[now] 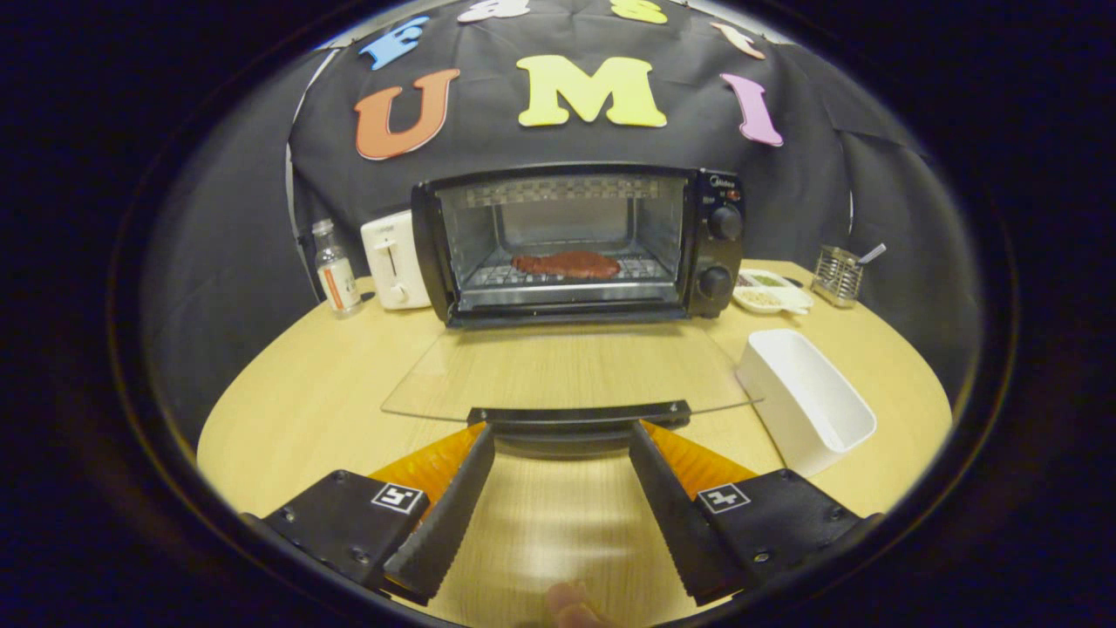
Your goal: Open the toaster oven, put the food inside, and close the toaster oven door.
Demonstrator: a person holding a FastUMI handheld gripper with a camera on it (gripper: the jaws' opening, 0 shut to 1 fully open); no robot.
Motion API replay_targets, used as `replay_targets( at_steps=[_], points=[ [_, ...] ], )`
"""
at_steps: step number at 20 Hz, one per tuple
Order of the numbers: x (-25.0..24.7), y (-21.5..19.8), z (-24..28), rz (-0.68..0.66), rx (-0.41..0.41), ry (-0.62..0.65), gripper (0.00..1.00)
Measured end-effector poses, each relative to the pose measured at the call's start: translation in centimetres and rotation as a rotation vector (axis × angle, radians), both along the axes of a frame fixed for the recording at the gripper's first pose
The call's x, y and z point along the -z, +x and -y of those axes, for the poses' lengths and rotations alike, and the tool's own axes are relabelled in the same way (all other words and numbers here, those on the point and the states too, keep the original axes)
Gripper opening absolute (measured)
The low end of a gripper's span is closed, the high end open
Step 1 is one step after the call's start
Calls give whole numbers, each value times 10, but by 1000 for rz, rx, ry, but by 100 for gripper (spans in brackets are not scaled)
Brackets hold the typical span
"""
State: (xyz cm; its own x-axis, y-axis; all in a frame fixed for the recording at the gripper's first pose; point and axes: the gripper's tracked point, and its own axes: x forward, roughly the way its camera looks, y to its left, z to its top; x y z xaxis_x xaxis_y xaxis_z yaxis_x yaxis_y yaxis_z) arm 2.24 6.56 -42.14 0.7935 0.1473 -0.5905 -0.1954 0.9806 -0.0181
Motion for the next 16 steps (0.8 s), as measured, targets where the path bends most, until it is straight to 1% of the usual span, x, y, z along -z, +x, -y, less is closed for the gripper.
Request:
replay_targets(
  at_steps=[2,4,9,16],
  points=[
    [13,-2,0,-58,7,-2,99],
    [11,3,0,-44,9,-12,99],
    [12,2,1,-67,15,-37,99],
    [4,4,0,-73,42,35,99]
  ],
)
